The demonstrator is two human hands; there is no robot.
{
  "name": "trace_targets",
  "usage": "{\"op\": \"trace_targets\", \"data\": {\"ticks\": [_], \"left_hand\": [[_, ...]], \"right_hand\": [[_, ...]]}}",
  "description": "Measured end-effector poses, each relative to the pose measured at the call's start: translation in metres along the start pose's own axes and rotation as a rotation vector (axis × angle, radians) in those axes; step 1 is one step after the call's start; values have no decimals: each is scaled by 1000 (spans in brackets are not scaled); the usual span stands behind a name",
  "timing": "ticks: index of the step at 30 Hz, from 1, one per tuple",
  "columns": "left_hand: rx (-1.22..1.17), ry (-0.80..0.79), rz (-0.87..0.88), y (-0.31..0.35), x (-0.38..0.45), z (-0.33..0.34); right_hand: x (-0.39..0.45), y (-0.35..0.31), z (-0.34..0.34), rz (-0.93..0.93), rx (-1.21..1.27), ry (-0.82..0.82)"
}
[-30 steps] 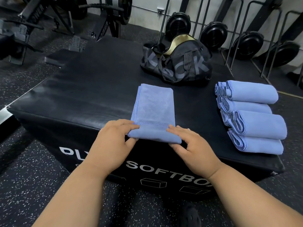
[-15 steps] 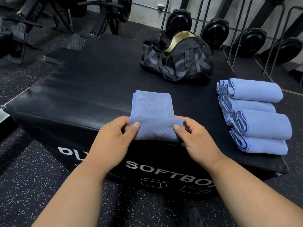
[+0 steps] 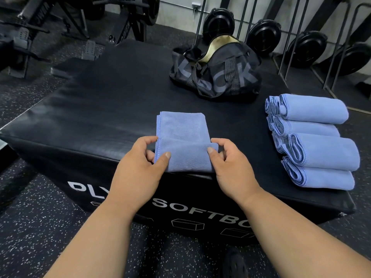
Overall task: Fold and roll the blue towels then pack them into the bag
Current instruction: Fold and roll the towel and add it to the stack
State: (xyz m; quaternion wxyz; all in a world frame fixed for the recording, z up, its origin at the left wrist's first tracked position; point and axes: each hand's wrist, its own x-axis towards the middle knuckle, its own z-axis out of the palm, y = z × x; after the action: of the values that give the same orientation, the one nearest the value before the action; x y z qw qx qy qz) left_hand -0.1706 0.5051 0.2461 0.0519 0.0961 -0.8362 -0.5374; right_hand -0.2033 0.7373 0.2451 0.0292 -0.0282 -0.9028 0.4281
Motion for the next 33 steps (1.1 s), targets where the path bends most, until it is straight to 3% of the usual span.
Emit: {"op": "trace_targets", "data": {"ticks": [11, 16, 20, 27, 33], "left_hand": [[66, 57, -33, 5, -3, 5], [290, 181, 238, 3, -6, 9], [318, 114, 357, -7, -3, 13], [173, -10, 183, -10, 2, 9], [189, 100, 169, -6, 1, 13]], "right_hand": [[-1, -4, 2, 8, -98, 11], [1, -6, 3, 21, -115, 18], [-1, -4, 4, 8, -94, 29], [-5, 6, 4, -77, 153, 75], [-5, 2, 8, -41, 117, 94]]}}
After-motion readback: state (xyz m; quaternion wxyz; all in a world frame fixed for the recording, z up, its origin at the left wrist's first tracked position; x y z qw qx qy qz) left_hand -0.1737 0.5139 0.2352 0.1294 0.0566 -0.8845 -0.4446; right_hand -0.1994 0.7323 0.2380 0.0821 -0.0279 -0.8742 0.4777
